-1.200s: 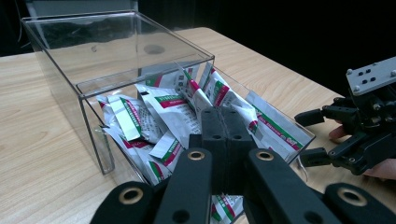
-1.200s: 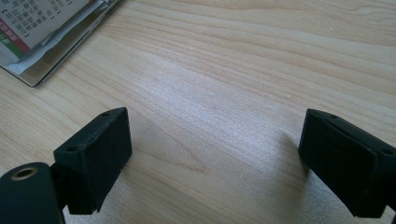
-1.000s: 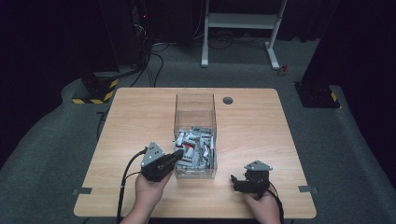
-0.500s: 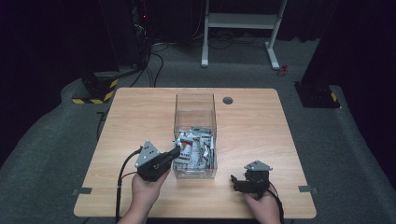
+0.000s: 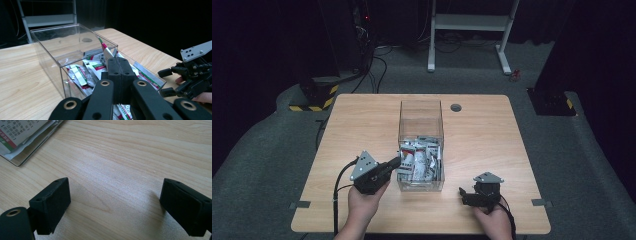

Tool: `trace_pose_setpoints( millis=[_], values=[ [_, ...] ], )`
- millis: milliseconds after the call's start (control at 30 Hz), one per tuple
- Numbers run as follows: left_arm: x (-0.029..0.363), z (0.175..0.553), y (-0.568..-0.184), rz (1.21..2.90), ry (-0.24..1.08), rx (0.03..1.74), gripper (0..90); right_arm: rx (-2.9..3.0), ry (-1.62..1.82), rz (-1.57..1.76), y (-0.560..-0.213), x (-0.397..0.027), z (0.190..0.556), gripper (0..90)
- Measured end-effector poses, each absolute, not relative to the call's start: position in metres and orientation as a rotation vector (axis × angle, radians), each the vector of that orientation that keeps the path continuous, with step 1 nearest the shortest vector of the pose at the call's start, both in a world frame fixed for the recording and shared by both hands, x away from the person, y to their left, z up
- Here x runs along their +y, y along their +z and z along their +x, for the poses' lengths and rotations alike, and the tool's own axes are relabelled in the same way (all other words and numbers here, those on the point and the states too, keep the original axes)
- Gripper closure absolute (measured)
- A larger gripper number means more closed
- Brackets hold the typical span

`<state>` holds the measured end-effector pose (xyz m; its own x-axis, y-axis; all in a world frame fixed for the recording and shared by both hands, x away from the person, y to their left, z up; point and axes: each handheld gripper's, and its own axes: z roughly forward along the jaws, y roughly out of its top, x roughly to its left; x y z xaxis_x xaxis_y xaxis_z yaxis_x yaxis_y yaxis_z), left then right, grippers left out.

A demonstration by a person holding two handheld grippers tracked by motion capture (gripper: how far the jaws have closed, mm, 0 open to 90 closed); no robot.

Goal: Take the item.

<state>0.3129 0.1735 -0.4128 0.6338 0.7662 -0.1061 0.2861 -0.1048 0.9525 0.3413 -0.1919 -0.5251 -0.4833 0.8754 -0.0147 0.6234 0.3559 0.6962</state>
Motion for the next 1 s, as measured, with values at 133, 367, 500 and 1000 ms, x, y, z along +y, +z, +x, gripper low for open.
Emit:
trace_pose_setpoints(
  millis=[133, 367, 500, 1000],
  values=[
    [0.180, 0.311, -0.411, 1.672, 0.525, 0.878, 90.0, 2.239, 0.896, 1.312, -0.525, -0.192, 0.341, 9.4],
    [0.191, 0.308, -0.407, 1.659, 0.556, 0.891, 90.0, 2.239, 0.896, 1.311, -0.525, -0.192, 0.341, 9.4],
    [0.197, 0.307, -0.406, 1.651, 0.569, 0.902, 90.0, 2.239, 0.896, 1.312, -0.525, -0.192, 0.341, 9.4],
    [0.220, 0.310, -0.409, 1.634, 0.613, 0.947, 90.0, 2.239, 0.897, 1.311, -0.525, -0.192, 0.341, 9.4]
  ],
)
